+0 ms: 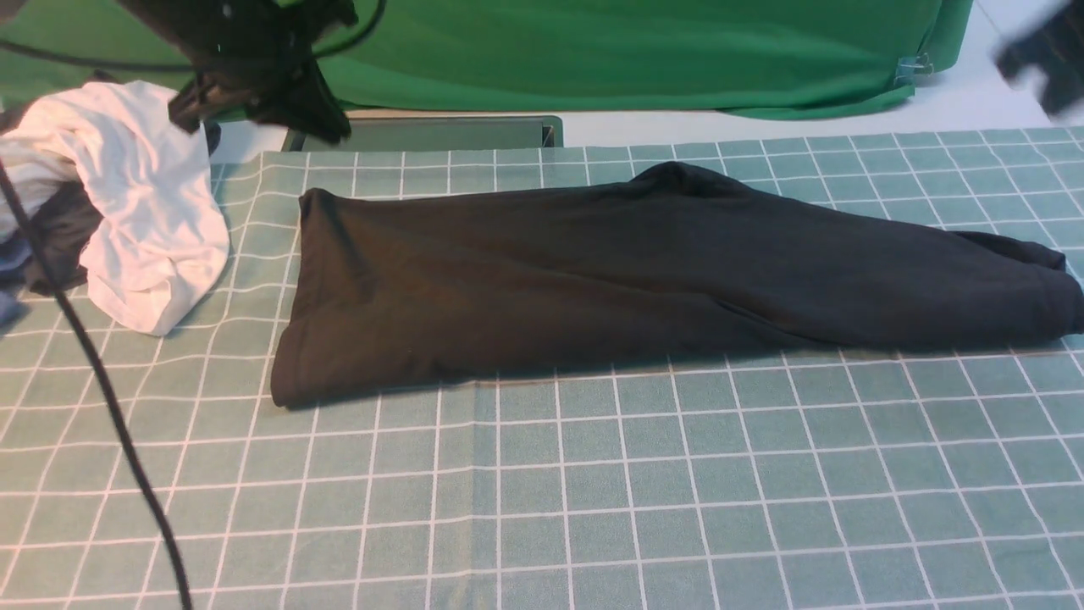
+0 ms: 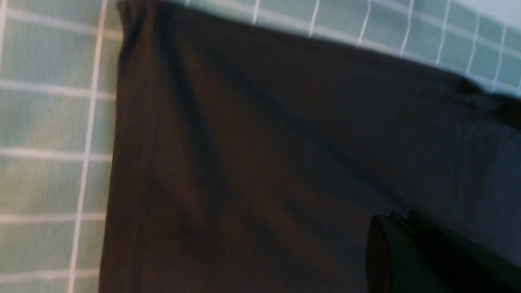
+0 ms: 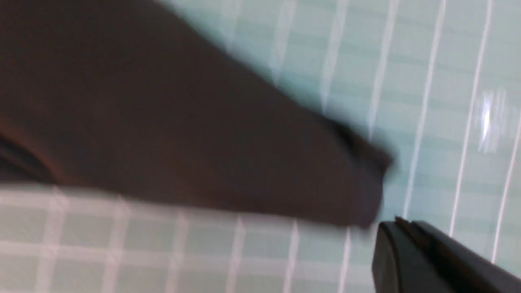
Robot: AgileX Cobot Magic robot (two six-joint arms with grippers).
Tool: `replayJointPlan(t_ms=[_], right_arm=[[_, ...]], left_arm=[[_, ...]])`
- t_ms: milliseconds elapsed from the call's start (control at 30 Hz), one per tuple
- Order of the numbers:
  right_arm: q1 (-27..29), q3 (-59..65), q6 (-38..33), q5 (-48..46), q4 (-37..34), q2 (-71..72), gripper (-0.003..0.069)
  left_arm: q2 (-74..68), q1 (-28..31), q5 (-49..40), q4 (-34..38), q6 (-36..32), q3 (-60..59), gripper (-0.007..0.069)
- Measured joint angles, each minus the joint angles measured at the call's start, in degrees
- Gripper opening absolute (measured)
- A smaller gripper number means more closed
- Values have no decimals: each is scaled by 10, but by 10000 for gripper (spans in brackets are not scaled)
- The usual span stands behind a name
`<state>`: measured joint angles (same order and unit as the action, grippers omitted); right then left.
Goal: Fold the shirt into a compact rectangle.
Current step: 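Pull the folded dark garment lengthwise by its ends to straighten it flat on the table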
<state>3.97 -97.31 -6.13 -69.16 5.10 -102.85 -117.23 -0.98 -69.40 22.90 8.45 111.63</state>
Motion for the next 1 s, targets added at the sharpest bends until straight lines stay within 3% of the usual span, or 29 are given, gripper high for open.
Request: replayJointPlan(t_ms=[133, 200, 300, 333, 367, 500, 600, 800, 1000], right_arm=[[92, 121, 10, 60, -21, -3, 40], [143, 152, 3, 89, -68, -25, 84], [179, 156, -28, 112, -139, -59, 204], [181, 156, -30, 114, -142, -61, 213], [185, 156, -44, 125, -159, -75, 288], [179, 157, -59, 145, -178, -102, 496], [163, 157, -63, 170, -185, -110, 587], [110, 157, -67, 259, -189, -122, 612], [97, 157, -67, 288, -175, -130, 610]], left_arm=[[35, -7, -5, -17, 0, -101, 15], [38, -9, -6, -20, -8, -131, 15], [38, -13, -6, -22, -12, -139, 16], [38, -13, -6, -22, -12, -139, 16], [38, -14, -4, -22, -12, -139, 16], [38, -14, 3, -23, -12, -139, 16], [38, -14, 5, -23, -12, -139, 16], [38, -14, 5, -27, -25, -139, 16], [38, -14, 5, -30, -27, -139, 16]])
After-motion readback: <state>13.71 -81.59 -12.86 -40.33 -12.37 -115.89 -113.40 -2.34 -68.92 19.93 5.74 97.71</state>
